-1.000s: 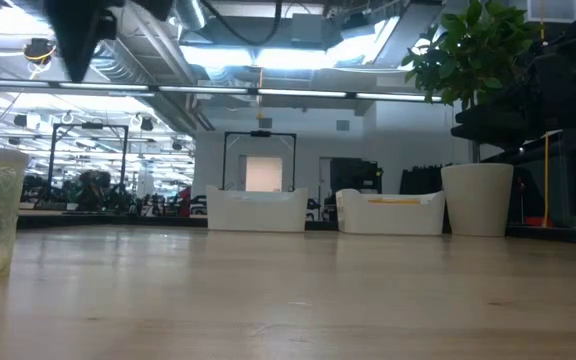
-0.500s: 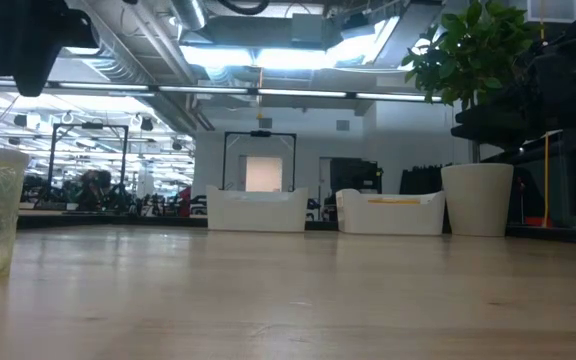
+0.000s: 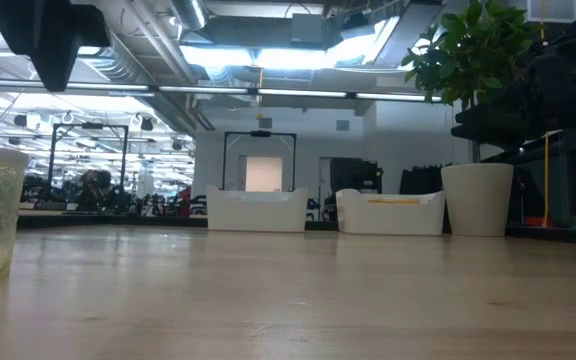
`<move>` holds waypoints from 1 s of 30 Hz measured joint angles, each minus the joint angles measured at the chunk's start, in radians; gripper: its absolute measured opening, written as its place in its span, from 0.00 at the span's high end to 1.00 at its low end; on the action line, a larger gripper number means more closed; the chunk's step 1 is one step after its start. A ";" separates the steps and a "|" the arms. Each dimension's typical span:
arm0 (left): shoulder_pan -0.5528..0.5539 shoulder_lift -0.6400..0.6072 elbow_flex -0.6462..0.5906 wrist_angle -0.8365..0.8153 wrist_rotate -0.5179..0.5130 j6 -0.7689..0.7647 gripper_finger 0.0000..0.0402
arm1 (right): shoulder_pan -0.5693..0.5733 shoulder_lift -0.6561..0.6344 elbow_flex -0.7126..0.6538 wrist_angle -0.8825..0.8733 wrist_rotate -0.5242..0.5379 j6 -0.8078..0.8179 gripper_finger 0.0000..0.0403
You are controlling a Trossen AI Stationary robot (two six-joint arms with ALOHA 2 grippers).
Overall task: Pick and place medicine bottles into bin by pill shape (circle, oval)
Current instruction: Put the yellow tablet bottle into the left white bin
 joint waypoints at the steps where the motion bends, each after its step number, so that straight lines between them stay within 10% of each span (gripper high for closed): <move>1: 0.001 0.000 0.000 0.000 0.000 0.000 0.46 | 0.000 0.000 0.000 0.000 0.000 0.000 0.37; 30: -0.140 0.245 0.000 0.072 0.009 0.051 0.48 | 0.000 0.000 0.000 0.000 0.000 0.000 0.37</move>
